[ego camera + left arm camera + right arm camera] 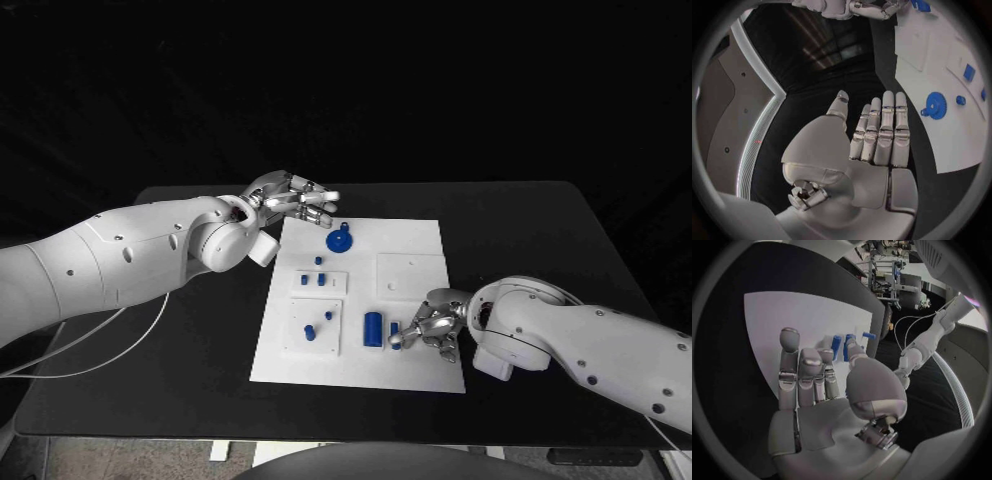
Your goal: Assemble the parts on the task board
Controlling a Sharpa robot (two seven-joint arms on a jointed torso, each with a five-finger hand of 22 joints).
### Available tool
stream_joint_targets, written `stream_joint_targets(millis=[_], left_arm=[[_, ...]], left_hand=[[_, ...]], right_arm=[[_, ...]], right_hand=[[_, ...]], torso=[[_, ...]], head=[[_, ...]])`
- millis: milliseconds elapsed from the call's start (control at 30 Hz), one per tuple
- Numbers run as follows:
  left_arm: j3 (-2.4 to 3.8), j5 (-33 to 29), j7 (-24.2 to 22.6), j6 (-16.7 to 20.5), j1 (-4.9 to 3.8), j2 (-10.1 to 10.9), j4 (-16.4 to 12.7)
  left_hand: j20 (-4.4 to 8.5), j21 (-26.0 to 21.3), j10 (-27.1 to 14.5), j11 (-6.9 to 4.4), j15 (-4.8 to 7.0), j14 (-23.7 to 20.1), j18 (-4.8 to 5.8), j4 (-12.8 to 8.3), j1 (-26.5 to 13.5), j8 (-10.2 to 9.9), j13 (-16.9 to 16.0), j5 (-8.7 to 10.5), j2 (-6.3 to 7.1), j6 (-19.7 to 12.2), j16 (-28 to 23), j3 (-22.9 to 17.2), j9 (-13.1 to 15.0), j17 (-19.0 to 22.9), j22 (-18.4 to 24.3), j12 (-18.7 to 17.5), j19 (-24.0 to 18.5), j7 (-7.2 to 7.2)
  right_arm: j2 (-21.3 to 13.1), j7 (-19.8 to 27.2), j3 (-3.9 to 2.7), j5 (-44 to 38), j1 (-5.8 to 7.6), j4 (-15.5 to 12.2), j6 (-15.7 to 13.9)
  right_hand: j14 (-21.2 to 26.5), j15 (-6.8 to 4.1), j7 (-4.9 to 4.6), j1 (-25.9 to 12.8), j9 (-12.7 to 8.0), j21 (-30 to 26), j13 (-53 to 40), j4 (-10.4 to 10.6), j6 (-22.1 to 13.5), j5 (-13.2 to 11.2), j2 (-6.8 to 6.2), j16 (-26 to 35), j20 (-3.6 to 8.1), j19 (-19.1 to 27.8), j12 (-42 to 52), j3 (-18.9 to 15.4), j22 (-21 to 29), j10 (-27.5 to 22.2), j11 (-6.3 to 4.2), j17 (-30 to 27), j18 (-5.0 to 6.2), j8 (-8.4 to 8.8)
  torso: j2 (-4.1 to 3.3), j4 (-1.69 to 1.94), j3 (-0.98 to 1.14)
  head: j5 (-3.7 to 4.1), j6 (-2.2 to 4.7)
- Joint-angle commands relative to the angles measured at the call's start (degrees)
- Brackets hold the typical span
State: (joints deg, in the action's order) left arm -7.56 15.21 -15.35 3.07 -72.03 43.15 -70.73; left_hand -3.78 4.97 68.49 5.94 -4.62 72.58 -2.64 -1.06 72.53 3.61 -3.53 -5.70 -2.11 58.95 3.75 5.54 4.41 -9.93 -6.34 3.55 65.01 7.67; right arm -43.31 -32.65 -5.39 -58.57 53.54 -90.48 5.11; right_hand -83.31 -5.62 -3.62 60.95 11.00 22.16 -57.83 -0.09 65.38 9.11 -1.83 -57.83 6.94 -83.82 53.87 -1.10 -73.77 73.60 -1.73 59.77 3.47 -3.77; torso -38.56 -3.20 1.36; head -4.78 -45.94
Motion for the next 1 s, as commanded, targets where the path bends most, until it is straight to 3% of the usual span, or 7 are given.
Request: stream_joint_targets(millis=[33, 300, 533, 633, 1000], left_arm=[[0.00, 0.20, -0.31, -0.94, -0.02, -0.01, -0.14], [-0.03, 0.20, -0.29, -0.98, -0.02, -0.02, -0.13], [-0.06, 0.22, -0.29, -1.01, -0.02, -0.03, -0.13], [-0.08, 0.22, -0.28, -1.03, -0.02, -0.01, -0.12], [-0.11, 0.22, -0.22, -1.13, -0.02, 0.03, -0.12]], left_hand=[[0.05, 0.23, -0.17, 0.17, -0.07, 0.02, 0.23, 0.20, 0.03, 0.15, -0.09, -0.18, -0.53, 0.23, -0.11, 0.26, -0.07, 0.08, 0.08, 0.10, 0.04, 0.11], [0.05, 0.23, -0.17, 0.17, -0.07, 0.02, 0.23, 0.20, 0.03, 0.15, -0.09, -0.18, -0.53, 0.23, -0.11, 0.26, -0.07, 0.08, 0.08, 0.10, 0.04, 0.11], [0.05, 0.23, -0.17, 0.17, -0.07, 0.02, 0.23, 0.20, 0.03, 0.15, -0.09, -0.18, -0.53, 0.23, -0.11, 0.26, -0.07, 0.08, 0.08, 0.10, 0.04, 0.11], [0.05, 0.23, -0.17, 0.17, -0.07, 0.02, 0.23, 0.20, 0.03, 0.15, -0.09, -0.18, -0.53, 0.23, -0.11, 0.26, -0.07, 0.08, 0.08, 0.10, 0.04, 0.11], [0.05, 0.22, -0.18, 0.17, -0.07, 0.01, 0.23, 0.26, -0.01, 0.15, -0.09, -0.18, -0.67, 0.27, -0.12, 0.29, -0.07, 0.08, 0.09, 0.10, 0.03, 0.10]], right_arm=[[-0.37, 0.65, 0.18, 0.49, -0.45, -0.02, 2.78], [-0.77, 0.23, 0.17, 0.49, -0.90, -0.16, 3.67], [-0.54, 0.07, 0.17, 0.38, -1.05, -0.04, 3.15], [-0.33, -0.05, 0.17, 0.33, -1.12, 0.22, 2.32], [0.23, -0.98, 0.17, 0.15, -1.23, 0.84, 0.23]], right_hand=[[0.00, 0.32, 0.04, 1.25, 0.12, -0.06, 0.01, -0.56, -0.27, 0.20, -0.10, 0.36, -0.39, -2.40, -0.12, -0.18, -0.04, -0.23, -0.01, 0.06, 0.01, 0.10], [-0.03, 0.27, 0.15, 2.96, -0.15, 0.20, 0.04, -2.40, 0.39, 0.98, 0.49, 0.23, -0.33, -2.42, -0.08, 1.70, -0.20, -0.21, -0.12, 0.23, -0.07, 0.11], [-0.06, 0.09, 0.55, 3.97, -0.53, 0.35, 0.00, -4.61, 1.39, -0.29, 2.58, 0.20, -0.18, -2.46, 0.02, 3.91, -0.33, -0.07, -0.40, 0.34, -0.22, 0.12], [-0.08, -0.04, 0.79, 3.29, -0.72, 0.42, -0.03, -5.28, 1.85, -0.07, 3.78, 0.19, -0.04, -2.51, 0.03, 5.37, -0.35, -0.02, -0.55, 0.40, -0.32, 0.14], [-0.11, -0.20, 1.08, 0.30, -0.96, 0.69, -0.07, -5.49, 2.43, 1.44, 4.83, 0.13, 0.14, -2.55, -0.02, 8.51, -0.36, 0.19, -0.77, 0.52, -0.45, 0.13]], torso=[[0.00, 0.02, -0.03], [-0.01, 0.04, -0.07], [-0.02, 0.13, -0.07], [-0.03, 0.10, -0.06], [-0.01, 0.05, -0.04]], head=[[0.12, 0.00], [0.23, -0.04], [0.28, -0.10], [0.30, -0.15], [0.27, -0.33]])
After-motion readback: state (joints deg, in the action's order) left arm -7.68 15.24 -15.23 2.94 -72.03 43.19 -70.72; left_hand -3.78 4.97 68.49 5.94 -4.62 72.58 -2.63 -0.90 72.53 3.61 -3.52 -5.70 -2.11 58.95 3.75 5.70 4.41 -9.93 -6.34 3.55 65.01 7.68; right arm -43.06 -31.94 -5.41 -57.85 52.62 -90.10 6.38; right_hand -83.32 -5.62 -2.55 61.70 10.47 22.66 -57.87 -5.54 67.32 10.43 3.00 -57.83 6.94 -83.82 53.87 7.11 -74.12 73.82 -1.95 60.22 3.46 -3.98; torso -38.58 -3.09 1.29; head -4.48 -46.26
